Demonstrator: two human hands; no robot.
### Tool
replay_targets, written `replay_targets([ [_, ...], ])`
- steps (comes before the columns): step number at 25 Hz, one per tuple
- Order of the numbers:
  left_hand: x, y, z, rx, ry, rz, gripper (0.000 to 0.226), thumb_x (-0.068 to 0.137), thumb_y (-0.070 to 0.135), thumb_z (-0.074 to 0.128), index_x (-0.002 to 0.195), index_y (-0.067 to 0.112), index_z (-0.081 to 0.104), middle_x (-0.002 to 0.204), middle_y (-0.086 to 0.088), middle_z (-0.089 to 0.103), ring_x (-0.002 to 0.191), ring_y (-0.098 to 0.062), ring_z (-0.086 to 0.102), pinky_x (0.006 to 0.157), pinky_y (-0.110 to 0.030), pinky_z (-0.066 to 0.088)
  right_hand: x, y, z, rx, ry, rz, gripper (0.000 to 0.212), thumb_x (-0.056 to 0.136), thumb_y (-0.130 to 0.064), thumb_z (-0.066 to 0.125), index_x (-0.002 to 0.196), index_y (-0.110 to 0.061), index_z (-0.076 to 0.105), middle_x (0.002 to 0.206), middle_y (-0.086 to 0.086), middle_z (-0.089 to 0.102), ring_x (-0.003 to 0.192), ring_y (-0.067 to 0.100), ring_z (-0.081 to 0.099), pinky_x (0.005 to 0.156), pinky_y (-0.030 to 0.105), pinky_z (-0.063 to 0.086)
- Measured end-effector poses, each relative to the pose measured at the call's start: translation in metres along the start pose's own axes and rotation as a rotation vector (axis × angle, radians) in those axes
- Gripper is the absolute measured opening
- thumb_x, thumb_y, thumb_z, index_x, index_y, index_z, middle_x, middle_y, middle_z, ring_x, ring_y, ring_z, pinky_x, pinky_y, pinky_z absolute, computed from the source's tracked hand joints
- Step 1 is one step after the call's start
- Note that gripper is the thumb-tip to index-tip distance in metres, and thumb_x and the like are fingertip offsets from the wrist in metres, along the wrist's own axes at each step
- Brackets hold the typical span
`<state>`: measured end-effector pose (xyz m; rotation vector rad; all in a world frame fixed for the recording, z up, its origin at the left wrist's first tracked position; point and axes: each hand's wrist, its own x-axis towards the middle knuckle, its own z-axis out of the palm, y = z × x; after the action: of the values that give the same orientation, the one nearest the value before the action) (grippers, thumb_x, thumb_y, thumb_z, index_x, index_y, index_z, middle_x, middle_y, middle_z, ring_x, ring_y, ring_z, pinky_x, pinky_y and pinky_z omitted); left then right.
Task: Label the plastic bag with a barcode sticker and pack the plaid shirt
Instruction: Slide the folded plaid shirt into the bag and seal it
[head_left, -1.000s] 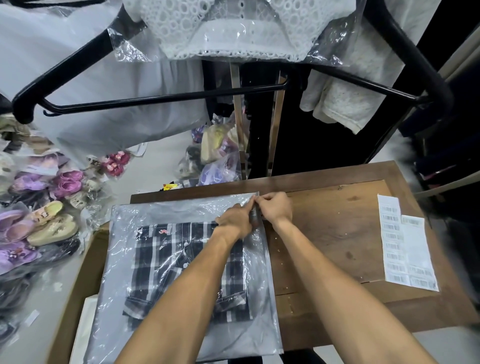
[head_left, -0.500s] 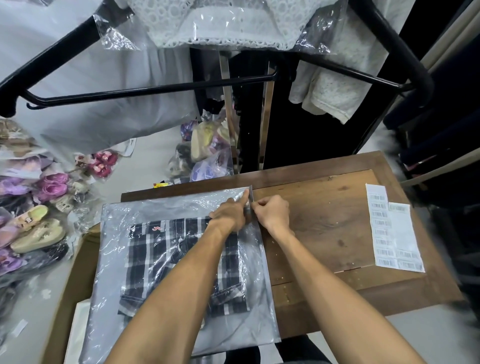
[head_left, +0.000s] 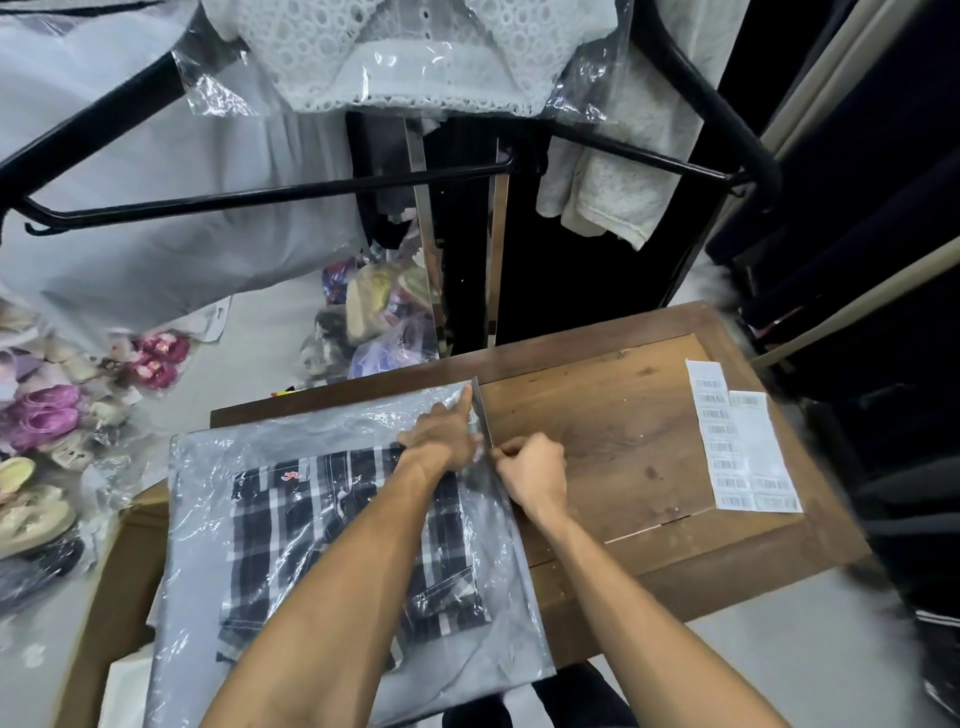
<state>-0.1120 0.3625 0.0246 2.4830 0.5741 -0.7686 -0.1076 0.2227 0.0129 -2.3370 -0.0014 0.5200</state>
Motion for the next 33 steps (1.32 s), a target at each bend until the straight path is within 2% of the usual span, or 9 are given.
replay_targets([
  [7,0.001,-0.003,0.01,0.033,0.047,0.024,0.073,0.102,0.044,0.044,0.157,0.042,-0.005,0.16,-0.011,0.028,0.141,-0.035,0.034,0.107,-0.064,0.028,-0.036,0.02,-0.002,-0.01,0.001,0.057,0.019,0.085,-0.023,0.07,0.094,-0.012,0.082,0.09,0.007,0.08,0.086,0.018,0.074,0.068,0.014,0.042],
  [10,-0.014,-0.005,0.022,0.069,0.138,0.111,0.071,0.101,0.043,0.045,0.158,0.032,0.006,0.152,-0.009,0.036,0.137,-0.031,0.034,0.105,-0.057,0.031,-0.033,0.019,-0.002,0.028,-0.008,0.121,0.018,0.082,-0.027,0.073,0.09,-0.014,0.083,0.086,0.008,0.08,0.087,0.021,0.074,0.077,0.022,0.051],
  [13,-0.047,-0.012,0.032,0.181,0.253,0.303,0.052,0.097,0.038,0.052,0.147,0.028,0.04,0.14,-0.008,0.043,0.133,-0.029,0.038,0.105,-0.051,0.033,-0.024,0.023,-0.002,0.081,-0.043,0.176,0.022,0.069,-0.041,0.075,0.076,-0.021,0.082,0.068,0.004,0.077,0.074,0.02,0.076,0.079,0.034,0.061],
  [15,-0.075,-0.016,0.043,0.266,0.31,0.365,0.047,0.09,0.04,0.057,0.136,0.031,0.054,0.146,-0.006,0.04,0.138,-0.028,0.032,0.112,-0.054,0.027,-0.011,0.038,0.006,0.098,-0.055,0.177,0.026,0.059,-0.048,0.072,0.069,-0.025,0.08,0.059,0.0,0.074,0.067,0.019,0.076,0.074,0.042,0.064],
  [17,-0.095,-0.018,0.056,0.289,0.259,0.324,0.061,0.085,0.05,0.06,0.143,0.033,0.048,0.159,-0.009,0.026,0.148,-0.03,0.018,0.117,-0.06,0.014,0.0,0.043,0.01,0.093,-0.064,0.168,0.023,0.063,-0.043,0.076,0.07,-0.021,0.081,0.06,0.0,0.075,0.064,0.017,0.076,0.073,0.042,0.064],
  [21,-0.101,-0.026,0.067,0.269,0.111,0.211,0.092,0.084,0.062,0.061,0.157,0.035,0.014,0.168,-0.002,-0.005,0.154,-0.029,-0.013,0.116,-0.068,-0.005,-0.001,0.016,0.002,0.083,-0.095,0.148,0.014,0.072,-0.028,0.079,0.062,-0.019,0.074,0.07,0.005,0.078,0.066,0.02,0.077,0.075,0.042,0.064],
  [23,-0.102,-0.024,0.068,0.259,0.116,0.193,0.094,0.083,0.065,0.061,0.157,0.036,0.011,0.168,0.001,-0.006,0.153,-0.027,-0.014,0.117,-0.069,-0.005,-0.005,0.01,0.002,0.046,-0.082,0.119,0.011,0.071,-0.029,0.076,0.065,-0.02,0.075,0.075,0.006,0.079,0.072,0.024,0.077,0.076,0.042,0.064],
  [27,-0.1,-0.02,0.07,0.251,0.108,0.153,0.101,0.081,0.065,0.065,0.157,0.038,0.005,0.168,0.005,-0.006,0.154,-0.025,-0.012,0.115,-0.072,-0.002,-0.022,0.012,-0.004,-0.02,-0.08,0.031,0.018,0.081,-0.028,0.073,0.088,-0.015,0.082,0.082,0.008,0.08,0.08,0.023,0.076,0.08,0.031,0.06],
  [33,-0.097,-0.017,0.072,0.265,0.095,0.121,0.101,0.077,0.067,0.067,0.156,0.04,0.011,0.168,0.007,-0.006,0.154,-0.024,-0.012,0.114,-0.075,0.0,-0.039,0.024,-0.008,-0.036,-0.081,-0.059,0.021,0.082,-0.03,0.071,0.085,-0.013,0.083,0.079,0.008,0.079,0.082,0.024,0.075,0.074,0.027,0.054],
])
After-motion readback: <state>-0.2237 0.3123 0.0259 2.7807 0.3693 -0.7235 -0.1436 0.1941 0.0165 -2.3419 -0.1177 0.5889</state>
